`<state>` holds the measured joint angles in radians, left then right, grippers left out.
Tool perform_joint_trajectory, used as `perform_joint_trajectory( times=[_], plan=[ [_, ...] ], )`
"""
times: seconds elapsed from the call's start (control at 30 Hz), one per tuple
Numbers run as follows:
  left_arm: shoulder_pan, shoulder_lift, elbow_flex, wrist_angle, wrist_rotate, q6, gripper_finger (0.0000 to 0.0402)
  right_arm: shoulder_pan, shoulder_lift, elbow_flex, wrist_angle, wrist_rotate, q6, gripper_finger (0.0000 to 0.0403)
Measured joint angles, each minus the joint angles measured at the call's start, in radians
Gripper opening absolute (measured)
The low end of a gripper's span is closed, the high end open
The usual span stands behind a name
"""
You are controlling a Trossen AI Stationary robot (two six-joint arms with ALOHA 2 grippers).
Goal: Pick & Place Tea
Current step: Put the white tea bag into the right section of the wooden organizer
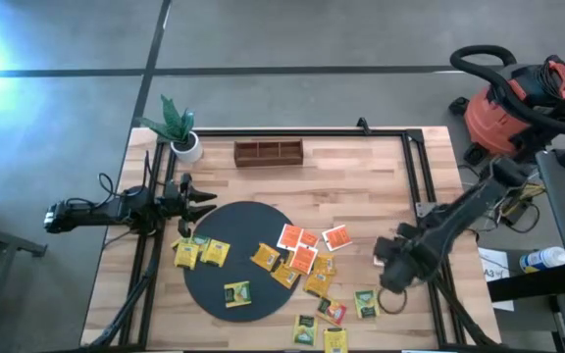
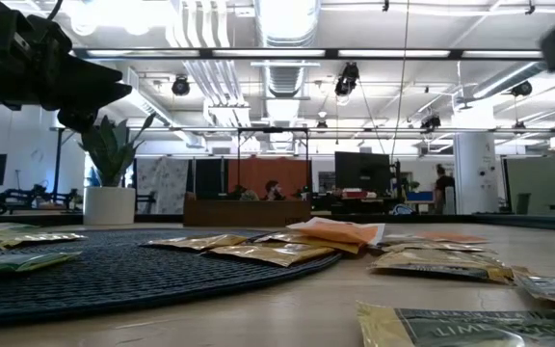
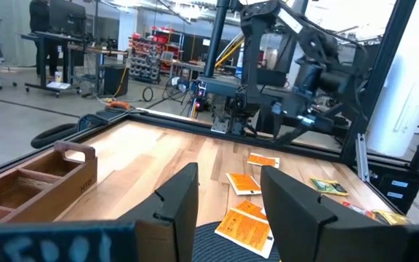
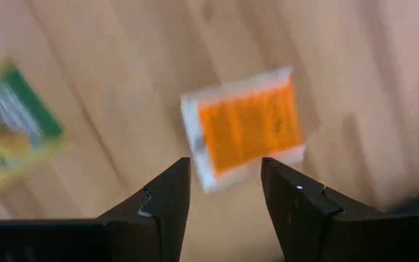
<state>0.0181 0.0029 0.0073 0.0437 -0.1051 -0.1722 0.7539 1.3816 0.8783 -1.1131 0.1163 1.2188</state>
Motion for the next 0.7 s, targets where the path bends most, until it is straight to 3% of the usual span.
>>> perform_joint_trajectory(
  times=[0.07, 0.23, 0.43, 0.7],
  plan=[
    [0.0, 0.0, 0.0, 0.0, 0.0, 0.0, 0.0145, 0.037, 0.027, 0.03, 0.001, -0.001, 0.024, 0.0166],
    [0.0, 0.0, 0.0, 0.0, 0.0, 0.0, 0.0145, 0.137, 0.095, 0.075, 0.001, 0.126, -0.066, 0.0166],
    [0.0, 0.0, 0.0, 0.0, 0.0, 0.0, 0.0145, 0.17, 0.192, 0.047, -0.013, 0.057, -0.102, 0.0166],
    [0.0, 0.0, 0.0, 0.0, 0.0, 0.0, 0.0145, 0.169, 0.248, 0.025, 0.018, 0.093, -0.12, 0.0167]
  ],
)
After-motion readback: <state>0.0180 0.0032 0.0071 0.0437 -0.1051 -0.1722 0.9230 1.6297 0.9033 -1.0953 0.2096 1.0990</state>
